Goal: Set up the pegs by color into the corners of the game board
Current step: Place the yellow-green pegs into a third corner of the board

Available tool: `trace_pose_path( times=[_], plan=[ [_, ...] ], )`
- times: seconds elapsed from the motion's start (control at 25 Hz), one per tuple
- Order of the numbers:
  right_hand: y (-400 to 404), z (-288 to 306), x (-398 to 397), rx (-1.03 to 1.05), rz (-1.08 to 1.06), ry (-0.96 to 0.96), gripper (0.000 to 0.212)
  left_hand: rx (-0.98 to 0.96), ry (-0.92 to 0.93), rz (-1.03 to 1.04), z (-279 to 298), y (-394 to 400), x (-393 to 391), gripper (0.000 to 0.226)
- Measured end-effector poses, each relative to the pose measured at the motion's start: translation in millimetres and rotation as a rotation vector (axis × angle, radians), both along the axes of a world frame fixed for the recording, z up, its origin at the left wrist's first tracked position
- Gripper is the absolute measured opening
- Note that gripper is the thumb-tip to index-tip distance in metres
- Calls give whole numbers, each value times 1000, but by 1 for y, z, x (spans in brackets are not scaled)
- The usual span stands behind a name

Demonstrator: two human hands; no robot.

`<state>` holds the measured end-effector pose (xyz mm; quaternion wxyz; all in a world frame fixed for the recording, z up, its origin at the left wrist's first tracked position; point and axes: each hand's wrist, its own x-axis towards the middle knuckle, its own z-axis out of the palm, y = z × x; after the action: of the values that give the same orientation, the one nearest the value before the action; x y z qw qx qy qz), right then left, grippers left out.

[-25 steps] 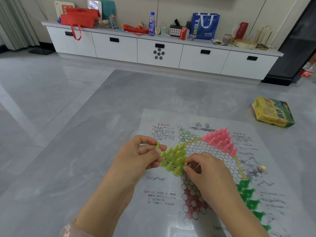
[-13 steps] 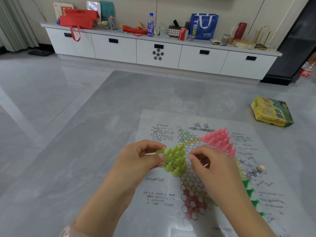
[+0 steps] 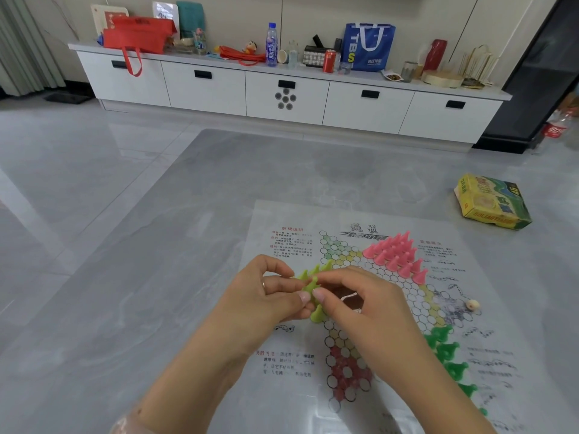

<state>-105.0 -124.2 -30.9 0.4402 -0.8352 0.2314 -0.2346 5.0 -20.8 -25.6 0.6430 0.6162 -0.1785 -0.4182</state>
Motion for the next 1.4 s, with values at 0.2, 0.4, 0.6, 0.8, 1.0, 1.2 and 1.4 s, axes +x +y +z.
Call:
trace_pose_path(
  times=[0.2,0.4,0.6,0.8,1.0,1.2,1.4],
  plan=[
    [0,2,-1,7,-2,-3,11,80,-135,-14,0,0,0,21],
    [-11,3,-11,-71,-151,108,19,461,-1037,120,-10,9,18,40],
    [-10,-2,-19,-256,-92,377,8,902,-1111,-211,-28,22,29,63],
    [-7,-7,-19,-375,-61,428,9,1008,-1093,-371,-34,32,30,68],
    [-5,-9,-17,-391,-67,417,12,1037,-1100,-412,-32,33,29,70],
    [-3,-11,-14,-423,-58,435,15,1045,-1094,-428,-30,32,29,70],
    [-2,-13,-14,-423,-52,445,15,1049,-1084,-431,-30,32,29,70]
  ],
)
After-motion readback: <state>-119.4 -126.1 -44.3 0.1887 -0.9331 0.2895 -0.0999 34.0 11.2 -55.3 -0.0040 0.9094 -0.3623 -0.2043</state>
